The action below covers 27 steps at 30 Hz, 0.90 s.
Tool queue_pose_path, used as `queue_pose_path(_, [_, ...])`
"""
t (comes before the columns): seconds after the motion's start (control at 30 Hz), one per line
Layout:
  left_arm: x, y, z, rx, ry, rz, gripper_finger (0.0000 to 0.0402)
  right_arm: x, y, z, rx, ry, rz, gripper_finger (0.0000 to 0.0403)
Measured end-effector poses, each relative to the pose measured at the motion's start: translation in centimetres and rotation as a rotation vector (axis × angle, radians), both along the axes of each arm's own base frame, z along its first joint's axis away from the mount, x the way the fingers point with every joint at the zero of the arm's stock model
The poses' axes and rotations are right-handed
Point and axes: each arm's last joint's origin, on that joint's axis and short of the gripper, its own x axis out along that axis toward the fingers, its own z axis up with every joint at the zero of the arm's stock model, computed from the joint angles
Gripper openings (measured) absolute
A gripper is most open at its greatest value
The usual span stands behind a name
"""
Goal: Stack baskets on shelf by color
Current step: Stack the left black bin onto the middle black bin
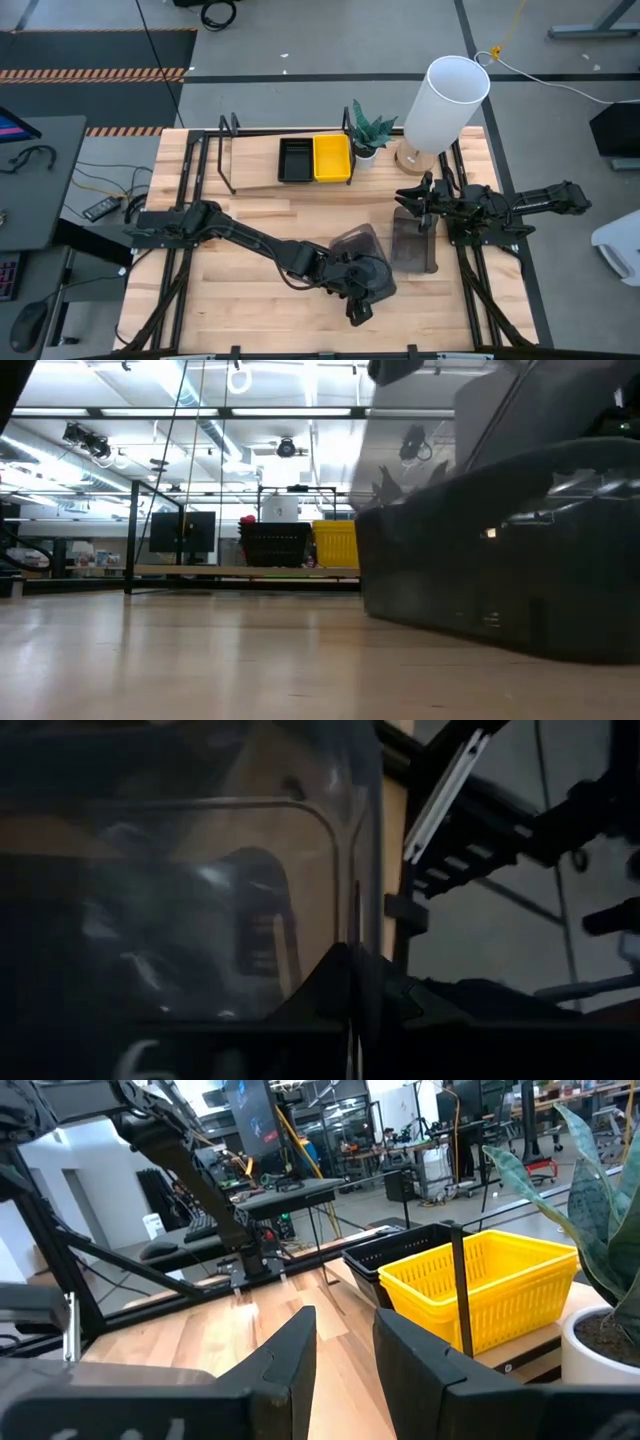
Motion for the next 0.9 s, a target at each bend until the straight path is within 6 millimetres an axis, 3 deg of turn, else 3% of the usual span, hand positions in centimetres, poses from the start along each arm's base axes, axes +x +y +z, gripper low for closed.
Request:
queue_pose_path(0.7, [-1.3, 1.0, -1.0, 0.084, 0.213, -0.035, 0.0009, 0.0, 0.0, 0.0, 0.0, 0.001, 0.0, 0.0109])
queue_pose_path(0.9, [-1.7, 1.0, 0.8, 0.088, 0.213, -0.036, 0.0009, 0.0, 0.0, 0.0, 0.0, 0.001, 0.0, 0.0109])
